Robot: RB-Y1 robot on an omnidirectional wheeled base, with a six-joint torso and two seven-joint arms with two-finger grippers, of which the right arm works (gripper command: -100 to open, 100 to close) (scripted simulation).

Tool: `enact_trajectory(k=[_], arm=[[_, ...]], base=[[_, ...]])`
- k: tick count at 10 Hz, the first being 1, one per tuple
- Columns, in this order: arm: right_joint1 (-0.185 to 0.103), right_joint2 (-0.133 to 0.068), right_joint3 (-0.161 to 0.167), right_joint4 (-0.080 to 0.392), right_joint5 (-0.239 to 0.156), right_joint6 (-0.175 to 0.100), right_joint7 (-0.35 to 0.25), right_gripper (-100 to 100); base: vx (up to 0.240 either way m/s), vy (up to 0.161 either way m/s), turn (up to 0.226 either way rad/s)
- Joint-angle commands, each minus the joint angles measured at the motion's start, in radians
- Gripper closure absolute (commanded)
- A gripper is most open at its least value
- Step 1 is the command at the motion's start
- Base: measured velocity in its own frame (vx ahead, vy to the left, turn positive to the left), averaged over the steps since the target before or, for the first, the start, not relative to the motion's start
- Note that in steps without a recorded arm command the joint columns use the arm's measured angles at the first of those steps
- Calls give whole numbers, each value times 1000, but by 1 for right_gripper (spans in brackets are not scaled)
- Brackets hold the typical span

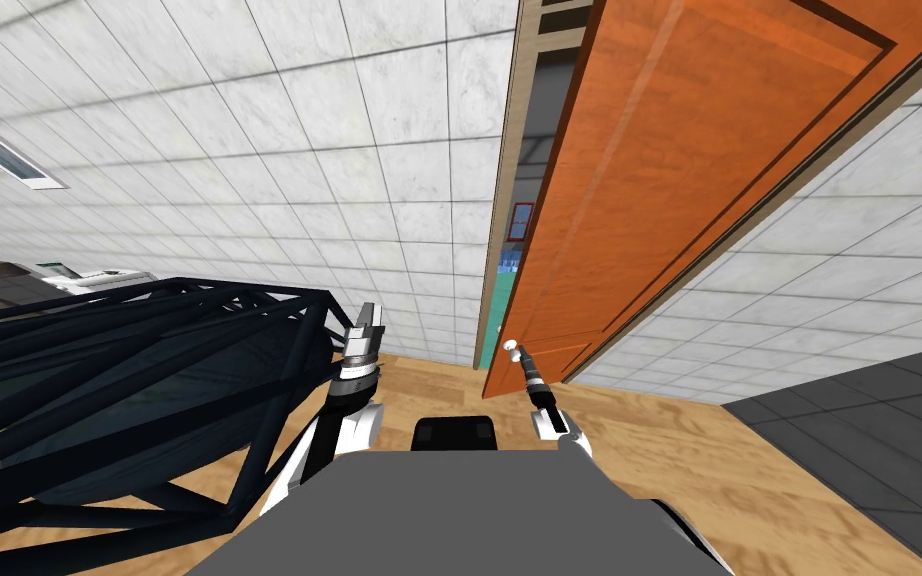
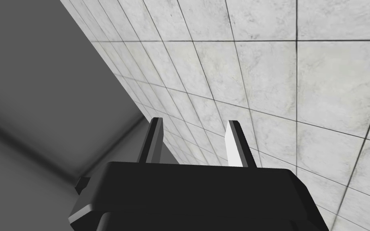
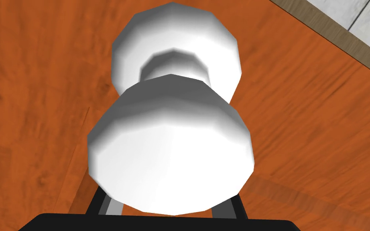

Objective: Pull the door open

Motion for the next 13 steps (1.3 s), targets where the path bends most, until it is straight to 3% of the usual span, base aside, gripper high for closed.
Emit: enact_trajectory(k=[1, 5, 6, 8, 9, 13], arm=[[11, 26, 32, -13, -4, 0, -44, 100], [11, 26, 32, -13, -4, 0, -44, 100], [8, 27, 38, -11, -17, 1, -85, 100], [8, 27, 38, -11, -17, 1, -85, 100], [6, 28, 44, -9, -31, 2, -126, 100], [6, 28, 44, -9, -31, 2, -126, 100]], base=[[-15, -22, 40], [-9, -10, 16], [-33, -22, 65], [-28, -14, 17], [-26, -21, 60], [-5, -3, 3]])
